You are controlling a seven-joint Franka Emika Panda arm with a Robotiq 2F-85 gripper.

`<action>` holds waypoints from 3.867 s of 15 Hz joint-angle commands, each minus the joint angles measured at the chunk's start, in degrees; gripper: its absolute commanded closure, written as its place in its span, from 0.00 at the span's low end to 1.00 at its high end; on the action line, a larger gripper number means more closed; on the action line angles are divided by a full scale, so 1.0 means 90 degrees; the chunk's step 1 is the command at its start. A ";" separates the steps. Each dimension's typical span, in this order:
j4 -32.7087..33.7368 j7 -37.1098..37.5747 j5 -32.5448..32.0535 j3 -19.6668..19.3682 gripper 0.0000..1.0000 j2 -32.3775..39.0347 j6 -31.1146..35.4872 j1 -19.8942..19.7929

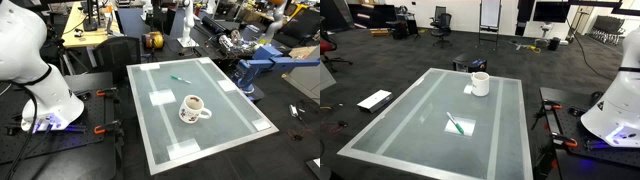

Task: Put the green pen in the white mug

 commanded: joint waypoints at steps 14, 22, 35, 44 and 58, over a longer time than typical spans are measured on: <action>0.0427 0.0817 -0.0051 0.0010 0.00 0.0604 0.0376 0.0101; 0.0834 0.2916 0.0224 -0.0017 0.00 0.1919 0.1810 0.0193; 0.1610 0.3851 0.0257 -0.0504 0.00 0.4172 0.3463 0.0826; 0.2199 0.3354 0.0997 -0.0798 0.00 0.5267 0.3361 0.0869; 0.2100 0.3509 0.0914 -0.1133 0.00 0.5446 0.3552 0.1132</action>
